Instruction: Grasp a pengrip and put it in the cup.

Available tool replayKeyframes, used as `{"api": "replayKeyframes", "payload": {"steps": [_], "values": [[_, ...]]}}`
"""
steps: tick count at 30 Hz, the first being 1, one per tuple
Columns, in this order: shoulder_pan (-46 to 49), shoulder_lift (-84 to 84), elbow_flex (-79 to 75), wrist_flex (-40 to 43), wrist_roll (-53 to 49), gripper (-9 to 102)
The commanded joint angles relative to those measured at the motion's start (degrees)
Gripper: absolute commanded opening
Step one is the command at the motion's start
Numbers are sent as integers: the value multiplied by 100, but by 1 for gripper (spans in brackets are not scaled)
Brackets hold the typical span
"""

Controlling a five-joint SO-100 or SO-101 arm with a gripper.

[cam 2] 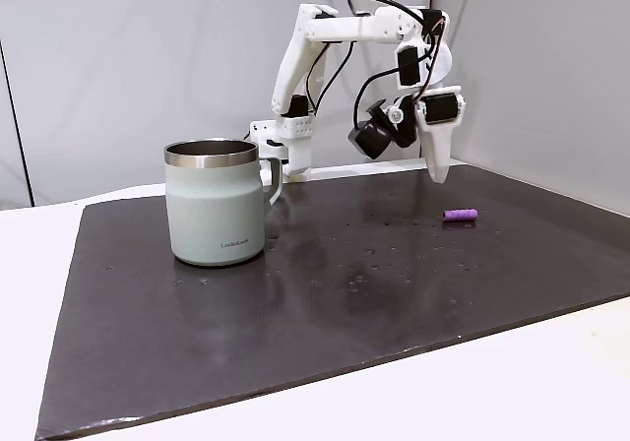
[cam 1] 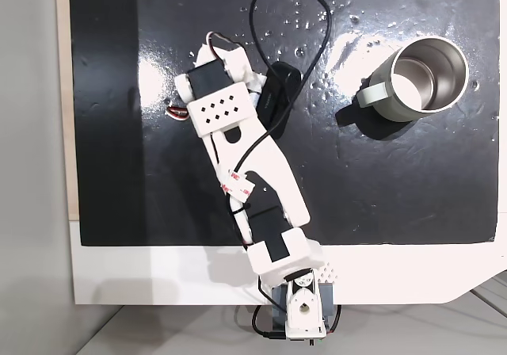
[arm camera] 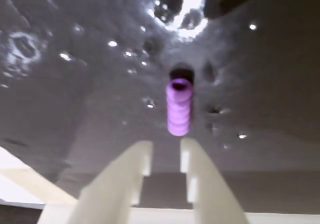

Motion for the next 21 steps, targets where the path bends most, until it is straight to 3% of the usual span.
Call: {"api": "replayKeyframes", "payload": {"steps": [1, 9, 21], "values": [[-88, -70, -483, 0, 44, 16], [-237, -817, -1116, 132, 105, 28], [-606, -1652, -1705, 202, 132, 28]]}}
